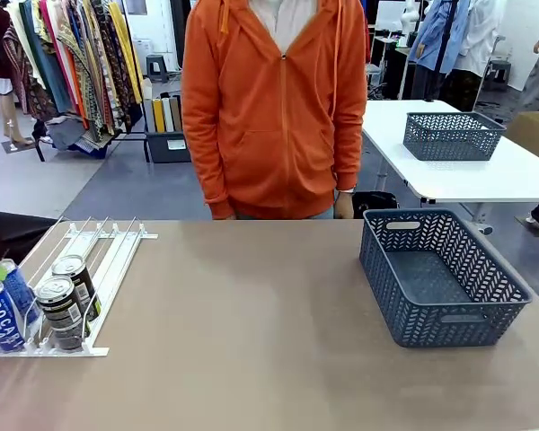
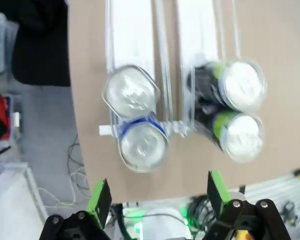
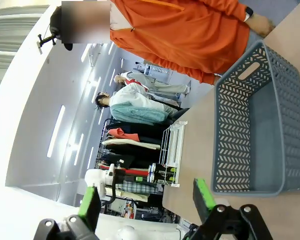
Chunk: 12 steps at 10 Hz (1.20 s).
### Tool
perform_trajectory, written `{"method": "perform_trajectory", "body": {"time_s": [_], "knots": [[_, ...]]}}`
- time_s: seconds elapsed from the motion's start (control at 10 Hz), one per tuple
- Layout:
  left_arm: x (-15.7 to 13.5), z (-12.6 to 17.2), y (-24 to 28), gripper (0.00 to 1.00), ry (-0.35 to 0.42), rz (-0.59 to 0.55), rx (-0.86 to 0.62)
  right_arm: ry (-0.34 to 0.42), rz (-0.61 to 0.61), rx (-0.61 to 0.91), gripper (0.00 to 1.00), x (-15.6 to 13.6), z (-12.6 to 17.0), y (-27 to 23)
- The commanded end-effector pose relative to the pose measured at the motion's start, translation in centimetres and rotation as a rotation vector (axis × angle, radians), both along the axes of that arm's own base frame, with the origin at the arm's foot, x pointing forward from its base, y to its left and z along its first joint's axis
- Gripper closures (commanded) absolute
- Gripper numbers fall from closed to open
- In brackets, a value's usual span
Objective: Retrieve and store the cans from the dispenser.
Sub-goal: Pick up one can from the Automatic Can Dispenser and place it in the middle of the table.
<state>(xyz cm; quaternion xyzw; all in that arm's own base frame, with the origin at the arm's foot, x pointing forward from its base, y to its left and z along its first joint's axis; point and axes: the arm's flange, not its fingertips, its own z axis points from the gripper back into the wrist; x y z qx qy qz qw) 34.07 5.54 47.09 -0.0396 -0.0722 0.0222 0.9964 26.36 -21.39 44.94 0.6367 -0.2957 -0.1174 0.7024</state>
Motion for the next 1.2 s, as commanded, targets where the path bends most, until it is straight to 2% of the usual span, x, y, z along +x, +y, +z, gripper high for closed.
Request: {"method": "perform_trajectory", "body": {"time_s": [0.0, 0.2, 0.6, 1.1], "knots": [[0.9, -2.1, -0.3, 0.00, 0.011, 0.114, 0.046, -0.012, -0.007, 0.019, 0.00, 0.1, 0.5, 0.0], [1.8, -3.4, -0.6, 0.00, 0.019, 0.166, 0.087, -0.012, -0.007, 0.019, 0.00, 0.1, 0.5, 0.0], [1.6, -5.6, -0.5, 0.00, 0.120, 0.152, 0.082, -0.012, -0.007, 0.019, 0.00, 0.1, 0.5, 0.0], [1.7, -6.6, -0.8, 0.00, 0.128, 0.098, 0.043, -0.012, -0.007, 0.019, 0.00, 0.1, 0.5, 0.0]]}}
